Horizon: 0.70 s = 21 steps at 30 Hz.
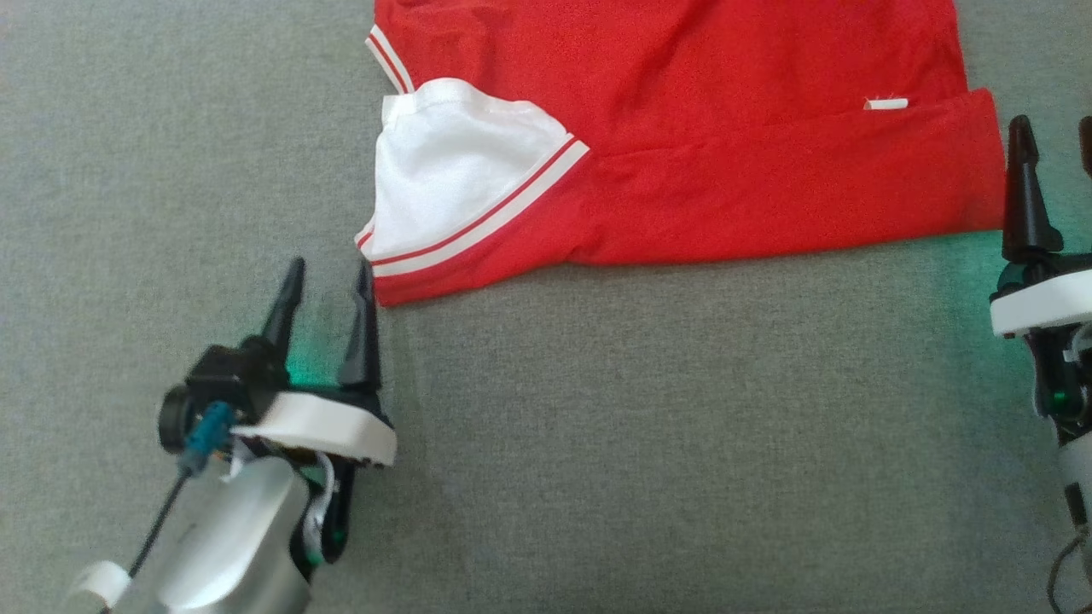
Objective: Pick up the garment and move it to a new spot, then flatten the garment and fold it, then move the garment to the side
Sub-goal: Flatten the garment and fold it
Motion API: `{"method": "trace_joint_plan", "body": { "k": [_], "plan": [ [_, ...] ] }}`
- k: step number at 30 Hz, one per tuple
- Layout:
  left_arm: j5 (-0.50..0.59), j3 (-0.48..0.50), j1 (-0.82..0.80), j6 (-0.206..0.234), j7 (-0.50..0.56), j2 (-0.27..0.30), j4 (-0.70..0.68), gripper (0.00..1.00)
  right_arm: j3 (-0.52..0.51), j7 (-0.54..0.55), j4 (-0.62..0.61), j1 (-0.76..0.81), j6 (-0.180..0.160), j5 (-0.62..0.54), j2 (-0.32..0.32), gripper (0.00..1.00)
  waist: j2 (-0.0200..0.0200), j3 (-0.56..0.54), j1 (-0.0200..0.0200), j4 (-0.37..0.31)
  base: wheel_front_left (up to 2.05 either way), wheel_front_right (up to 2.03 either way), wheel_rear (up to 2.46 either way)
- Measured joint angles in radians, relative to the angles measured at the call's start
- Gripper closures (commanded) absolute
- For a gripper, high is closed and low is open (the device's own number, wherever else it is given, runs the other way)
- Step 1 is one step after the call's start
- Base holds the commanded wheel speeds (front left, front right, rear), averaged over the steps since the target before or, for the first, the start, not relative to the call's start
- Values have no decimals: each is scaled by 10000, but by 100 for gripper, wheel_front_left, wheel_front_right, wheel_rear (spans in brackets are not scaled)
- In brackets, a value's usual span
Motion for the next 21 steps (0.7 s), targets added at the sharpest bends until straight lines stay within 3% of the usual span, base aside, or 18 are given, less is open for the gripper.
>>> {"method": "trace_joint_plan", "body": {
  "k": [9, 14, 15, 16, 21],
  "plan": [
    [-4, -401, 138, -33, 297, -226, 619, 0, 0, -86, 119, 0, 0, 86, 2, 0, 0, -28, 1, -96, 0, 0, 0],
    [-4, -558, -168, -263, 395, -293, 951, 1, 46, -88, 211, -1, 0, 88, 4, 0, 0, 41, 1, -146, 0, 0, 0],
    [10, -614, -259, -284, 416, -309, 1026, 56, 63, -88, 238, -1, 0, 88, 4, 0, 0, 54, 0, -149, 0, 0, 0],
    [13, -679, -329, -328, 449, -326, 1097, 100, 86, -88, 265, -2, 0, 107, 6, 0, 0, 65, 1, -149, 0, 0, 0],
    [113, -848, -519, -545, 453, -414, 1319, 100, 303, 40, 725, -4, 0, 259, 25, 0, 0, 39, 2, -90, 0, 0, 0]
  ]
}}
